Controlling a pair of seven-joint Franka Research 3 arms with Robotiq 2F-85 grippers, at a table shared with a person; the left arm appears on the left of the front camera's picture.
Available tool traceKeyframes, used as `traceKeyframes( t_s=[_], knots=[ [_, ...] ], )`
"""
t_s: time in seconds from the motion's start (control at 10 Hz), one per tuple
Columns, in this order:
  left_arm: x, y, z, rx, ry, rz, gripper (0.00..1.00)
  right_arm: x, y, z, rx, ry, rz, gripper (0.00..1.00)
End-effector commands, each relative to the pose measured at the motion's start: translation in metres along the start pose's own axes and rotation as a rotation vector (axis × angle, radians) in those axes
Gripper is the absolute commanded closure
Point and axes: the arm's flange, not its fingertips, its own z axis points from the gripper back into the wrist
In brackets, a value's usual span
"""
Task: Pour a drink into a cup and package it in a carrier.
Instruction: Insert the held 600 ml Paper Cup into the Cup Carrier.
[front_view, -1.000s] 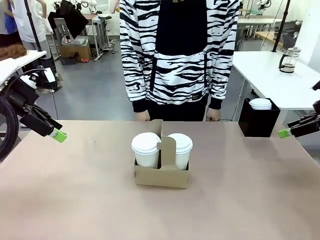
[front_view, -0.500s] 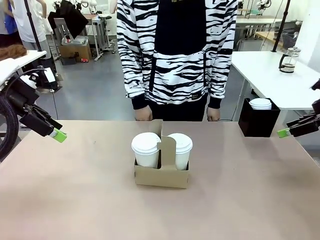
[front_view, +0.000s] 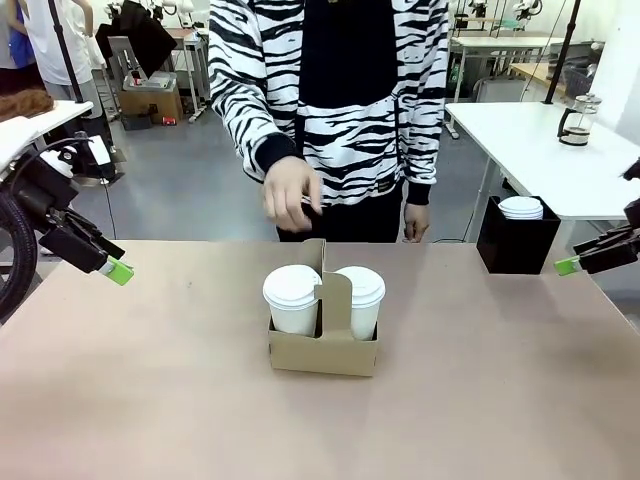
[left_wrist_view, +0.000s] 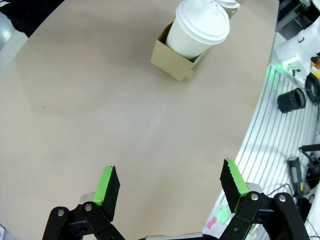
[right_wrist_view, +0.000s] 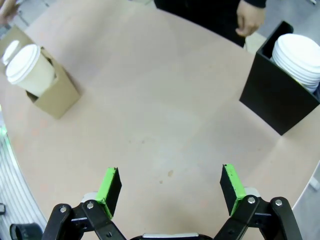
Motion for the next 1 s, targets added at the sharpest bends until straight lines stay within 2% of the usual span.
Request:
traceKeyframes(
  t_s=[0.0, 0.9],
  knots=[
    [-0.0003, 0.0009, 0.0005, -0.018, -0.021, -0.015, 0.00, -0.0010, -0.0007, 0.0012, -0.011, 0.013, 0.007, 0.00],
    [-0.0003, 0.0009, 0.0005, -0.018, -0.021, -0.015, 0.00, -0.0010, -0.0007, 0.0012, -0.011, 0.013, 0.007, 0.00]
  ],
)
